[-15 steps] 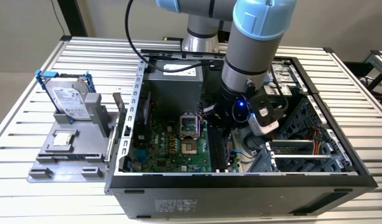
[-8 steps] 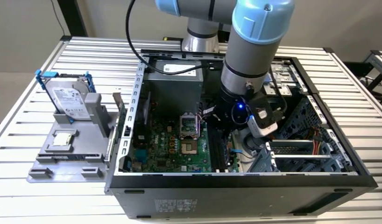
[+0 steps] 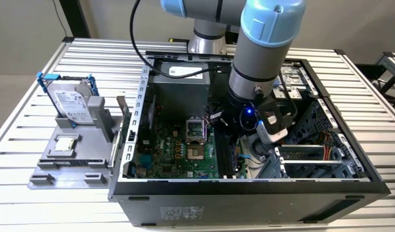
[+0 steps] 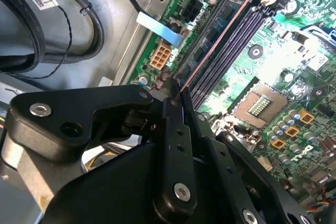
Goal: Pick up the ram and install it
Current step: 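Insert the ram into the slot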
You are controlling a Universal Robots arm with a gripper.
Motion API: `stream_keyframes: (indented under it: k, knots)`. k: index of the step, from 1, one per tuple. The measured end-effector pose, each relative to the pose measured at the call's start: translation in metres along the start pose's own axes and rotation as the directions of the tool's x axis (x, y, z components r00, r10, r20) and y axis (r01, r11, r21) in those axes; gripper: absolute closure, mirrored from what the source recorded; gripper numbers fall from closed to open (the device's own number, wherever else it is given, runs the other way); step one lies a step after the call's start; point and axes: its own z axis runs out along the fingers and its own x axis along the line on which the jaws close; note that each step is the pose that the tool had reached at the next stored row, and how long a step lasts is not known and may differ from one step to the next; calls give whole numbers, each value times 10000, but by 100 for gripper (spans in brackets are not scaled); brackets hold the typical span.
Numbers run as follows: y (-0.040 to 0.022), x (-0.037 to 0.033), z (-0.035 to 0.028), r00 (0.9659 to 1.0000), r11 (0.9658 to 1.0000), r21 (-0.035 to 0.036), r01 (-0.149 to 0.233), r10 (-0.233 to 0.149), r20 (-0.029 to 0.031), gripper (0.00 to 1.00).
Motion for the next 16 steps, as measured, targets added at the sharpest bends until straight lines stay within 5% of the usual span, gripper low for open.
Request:
stream_keyframes:
  k: [13, 16]
  knots:
    - [-27, -3, 14, 10000, 10000, 31, 16, -16, 0, 100]
    - [-26, -3, 13, 10000, 9999, 143, 25, -25, 6, 100]
